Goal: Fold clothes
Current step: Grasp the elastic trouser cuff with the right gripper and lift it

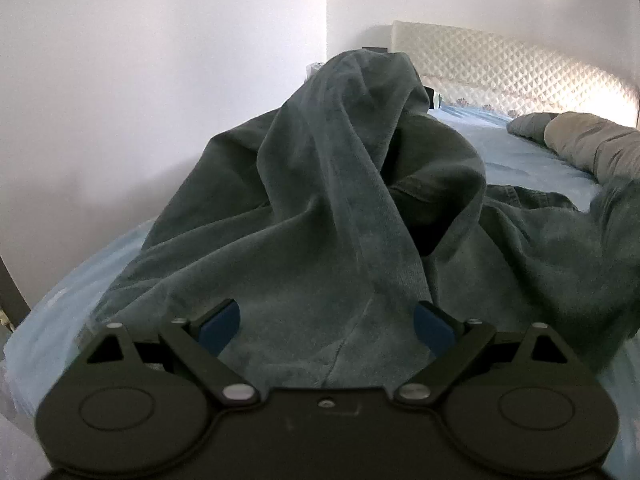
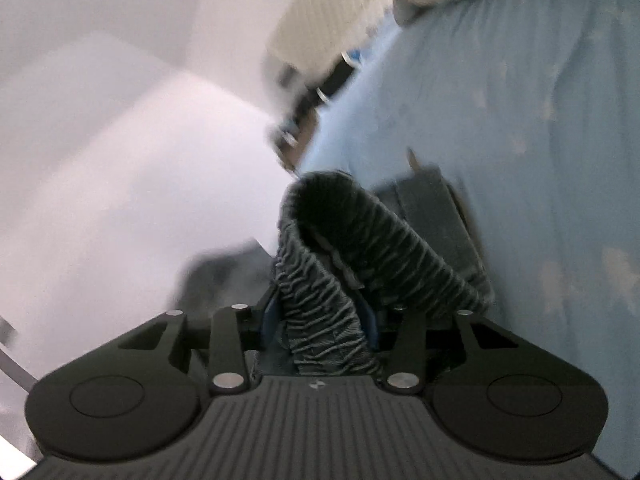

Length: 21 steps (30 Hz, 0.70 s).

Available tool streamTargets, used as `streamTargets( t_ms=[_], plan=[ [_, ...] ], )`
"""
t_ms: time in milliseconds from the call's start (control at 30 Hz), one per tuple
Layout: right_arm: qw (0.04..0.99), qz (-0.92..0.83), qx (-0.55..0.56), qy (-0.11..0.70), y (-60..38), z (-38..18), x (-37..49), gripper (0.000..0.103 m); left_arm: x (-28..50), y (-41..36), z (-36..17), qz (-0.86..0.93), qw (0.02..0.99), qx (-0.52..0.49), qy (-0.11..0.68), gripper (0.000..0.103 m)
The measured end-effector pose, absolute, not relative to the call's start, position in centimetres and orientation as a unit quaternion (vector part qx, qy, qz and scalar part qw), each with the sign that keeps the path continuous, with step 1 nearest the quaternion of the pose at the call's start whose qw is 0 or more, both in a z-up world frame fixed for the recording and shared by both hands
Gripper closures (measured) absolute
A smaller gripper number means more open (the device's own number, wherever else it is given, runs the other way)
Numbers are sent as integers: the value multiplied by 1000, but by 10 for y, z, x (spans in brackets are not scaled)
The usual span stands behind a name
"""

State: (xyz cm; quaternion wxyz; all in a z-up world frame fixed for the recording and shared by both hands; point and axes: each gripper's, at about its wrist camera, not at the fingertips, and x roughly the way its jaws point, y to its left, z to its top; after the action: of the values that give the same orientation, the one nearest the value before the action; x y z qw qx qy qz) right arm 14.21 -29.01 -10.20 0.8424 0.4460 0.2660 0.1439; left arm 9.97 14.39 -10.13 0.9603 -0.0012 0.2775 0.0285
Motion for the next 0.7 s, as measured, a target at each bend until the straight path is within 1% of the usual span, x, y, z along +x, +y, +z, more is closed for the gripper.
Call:
streamTargets(
  t_ms=[33, 67, 133, 200, 300, 467, 700],
  plan=[
    [840, 145, 445, 275, -286, -103, 144, 69, 99, 144, -102, 28, 961, -4, 276, 10],
    [837, 148, 451, 274, -285, -103, 145, 81, 99, 144, -102, 27, 961, -7, 275, 10],
    [842, 140, 456, 252, -285, -95, 140, 93, 99, 145, -103, 27, 961, -9, 274, 10],
    [852, 121, 460, 221, -292, -84, 131, 94, 99, 145, -102, 28, 962, -9, 270, 10],
    [843, 107, 496, 180, -307, -75, 121, 94, 93, 144, -101, 25, 964, -8, 263, 10],
    [852, 77, 500, 132, -329, -52, 118, 95, 86, 145, -97, 9, 970, -13, 244, 10],
    [896, 41, 437, 69, -372, 8, 130, 95, 80, 147, -90, -5, 975, -17, 224, 10]
  ],
)
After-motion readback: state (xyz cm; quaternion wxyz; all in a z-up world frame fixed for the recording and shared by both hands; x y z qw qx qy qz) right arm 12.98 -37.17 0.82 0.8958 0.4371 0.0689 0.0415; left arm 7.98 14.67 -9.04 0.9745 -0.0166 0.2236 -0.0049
